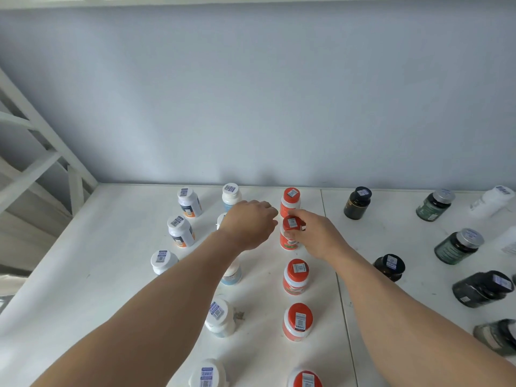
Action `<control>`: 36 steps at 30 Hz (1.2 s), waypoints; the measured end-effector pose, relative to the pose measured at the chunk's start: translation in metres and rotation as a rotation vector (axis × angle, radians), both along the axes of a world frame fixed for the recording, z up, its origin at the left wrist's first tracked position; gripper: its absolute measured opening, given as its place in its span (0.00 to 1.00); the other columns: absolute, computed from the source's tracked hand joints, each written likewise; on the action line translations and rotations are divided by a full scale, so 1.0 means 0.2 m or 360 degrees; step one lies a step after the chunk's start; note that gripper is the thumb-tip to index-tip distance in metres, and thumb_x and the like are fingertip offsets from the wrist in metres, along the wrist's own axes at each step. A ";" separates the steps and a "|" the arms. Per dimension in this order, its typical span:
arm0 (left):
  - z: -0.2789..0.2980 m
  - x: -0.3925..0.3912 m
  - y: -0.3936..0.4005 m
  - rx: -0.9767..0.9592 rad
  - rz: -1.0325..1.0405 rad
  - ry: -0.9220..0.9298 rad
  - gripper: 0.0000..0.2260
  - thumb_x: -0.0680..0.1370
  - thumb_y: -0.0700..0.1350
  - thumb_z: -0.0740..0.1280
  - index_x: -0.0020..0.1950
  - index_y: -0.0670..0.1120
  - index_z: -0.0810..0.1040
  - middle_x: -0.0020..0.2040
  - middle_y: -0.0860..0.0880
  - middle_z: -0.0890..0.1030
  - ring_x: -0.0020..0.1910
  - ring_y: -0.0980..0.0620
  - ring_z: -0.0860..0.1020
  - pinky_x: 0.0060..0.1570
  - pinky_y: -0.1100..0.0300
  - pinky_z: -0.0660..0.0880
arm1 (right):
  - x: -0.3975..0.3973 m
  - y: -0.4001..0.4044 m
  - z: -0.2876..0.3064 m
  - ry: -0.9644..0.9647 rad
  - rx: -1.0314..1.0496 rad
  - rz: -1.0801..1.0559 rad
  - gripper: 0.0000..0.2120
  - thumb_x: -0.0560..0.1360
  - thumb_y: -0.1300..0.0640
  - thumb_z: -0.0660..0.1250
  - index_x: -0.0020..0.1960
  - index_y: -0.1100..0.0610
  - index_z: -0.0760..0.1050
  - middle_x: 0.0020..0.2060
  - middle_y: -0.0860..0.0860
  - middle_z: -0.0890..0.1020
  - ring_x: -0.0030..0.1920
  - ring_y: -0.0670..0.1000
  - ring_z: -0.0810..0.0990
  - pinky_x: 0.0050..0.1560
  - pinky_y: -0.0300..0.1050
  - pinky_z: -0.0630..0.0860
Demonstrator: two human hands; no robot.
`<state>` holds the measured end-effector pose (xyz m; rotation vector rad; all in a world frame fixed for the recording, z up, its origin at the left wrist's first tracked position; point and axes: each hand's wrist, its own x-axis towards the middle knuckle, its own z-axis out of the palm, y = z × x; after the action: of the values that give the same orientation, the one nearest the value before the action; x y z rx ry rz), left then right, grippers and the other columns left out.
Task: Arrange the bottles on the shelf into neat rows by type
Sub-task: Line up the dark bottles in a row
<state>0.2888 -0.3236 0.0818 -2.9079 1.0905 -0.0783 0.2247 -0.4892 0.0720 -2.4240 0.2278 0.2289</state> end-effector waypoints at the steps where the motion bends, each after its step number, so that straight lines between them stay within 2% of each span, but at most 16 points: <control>1: 0.00 0.01 0.00 -0.0011 0.0004 0.0002 0.16 0.82 0.53 0.55 0.60 0.48 0.78 0.56 0.50 0.80 0.54 0.47 0.79 0.51 0.52 0.77 | 0.00 0.00 0.00 -0.0001 0.0008 -0.0001 0.28 0.75 0.49 0.68 0.73 0.48 0.63 0.70 0.50 0.71 0.68 0.55 0.72 0.69 0.54 0.66; 8: 0.06 0.05 -0.07 -0.0080 -0.0034 -0.0016 0.16 0.82 0.53 0.55 0.62 0.49 0.77 0.59 0.51 0.80 0.56 0.48 0.78 0.51 0.54 0.75 | 0.01 -0.06 0.05 0.0042 0.0140 0.0033 0.30 0.72 0.48 0.72 0.71 0.44 0.66 0.68 0.47 0.73 0.67 0.52 0.72 0.68 0.54 0.69; 12: 0.11 0.06 -0.19 -0.0142 -0.0082 -0.0048 0.15 0.82 0.52 0.57 0.63 0.50 0.76 0.58 0.51 0.80 0.55 0.47 0.78 0.46 0.56 0.73 | 0.03 -0.23 0.15 -0.0129 0.0095 -0.0068 0.27 0.74 0.48 0.70 0.71 0.50 0.68 0.67 0.47 0.73 0.67 0.48 0.71 0.63 0.43 0.68; 14: 0.12 0.07 -0.28 -0.0132 -0.0120 -0.0085 0.14 0.82 0.52 0.56 0.60 0.49 0.77 0.57 0.50 0.80 0.53 0.47 0.78 0.45 0.56 0.72 | 0.06 -0.35 0.19 -0.0245 0.0034 -0.0167 0.25 0.75 0.49 0.69 0.70 0.51 0.69 0.67 0.47 0.74 0.65 0.48 0.72 0.59 0.38 0.66; 17: 0.11 0.08 -0.42 -0.0150 -0.0120 -0.0083 0.15 0.81 0.52 0.56 0.59 0.47 0.78 0.58 0.50 0.79 0.54 0.47 0.77 0.47 0.56 0.72 | 0.10 -0.56 0.21 -0.0311 -0.0007 -0.0276 0.24 0.76 0.49 0.68 0.70 0.51 0.69 0.67 0.48 0.73 0.63 0.50 0.73 0.57 0.38 0.65; 23: 0.08 0.07 -0.69 -0.0208 0.0038 0.0214 0.15 0.81 0.52 0.57 0.63 0.49 0.76 0.63 0.52 0.77 0.61 0.48 0.75 0.53 0.54 0.75 | 0.18 -0.85 0.14 -0.0151 -0.0018 -0.0160 0.28 0.75 0.50 0.68 0.73 0.50 0.64 0.72 0.47 0.66 0.68 0.50 0.68 0.59 0.39 0.63; 27: 0.04 0.08 -0.81 -0.0271 0.0236 0.0475 0.19 0.81 0.53 0.58 0.71 0.51 0.70 0.70 0.53 0.72 0.66 0.49 0.72 0.58 0.54 0.71 | 0.22 -0.95 0.05 -0.0035 -0.0008 -0.0023 0.29 0.76 0.52 0.68 0.74 0.49 0.62 0.73 0.47 0.64 0.71 0.50 0.65 0.64 0.41 0.62; 32: -0.02 0.08 -0.90 -0.0217 0.0336 0.0677 0.23 0.81 0.55 0.60 0.75 0.50 0.64 0.73 0.50 0.69 0.70 0.48 0.68 0.65 0.52 0.68 | 0.25 -0.99 -0.01 0.0022 0.0063 0.0046 0.24 0.76 0.53 0.67 0.71 0.47 0.66 0.64 0.48 0.74 0.60 0.52 0.73 0.54 0.42 0.67; 36: -0.07 0.13 -0.97 -0.0335 0.0378 0.0905 0.26 0.80 0.55 0.62 0.76 0.50 0.62 0.73 0.51 0.70 0.71 0.49 0.69 0.67 0.54 0.67 | 0.25 -1.01 0.02 -0.0065 0.0095 0.0040 0.17 0.76 0.53 0.67 0.63 0.48 0.72 0.54 0.49 0.78 0.52 0.53 0.76 0.49 0.47 0.71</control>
<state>0.3143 -0.5184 0.0688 -3.3235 0.8007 0.7213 0.2752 -0.6922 0.0768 -2.3713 0.1700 0.1946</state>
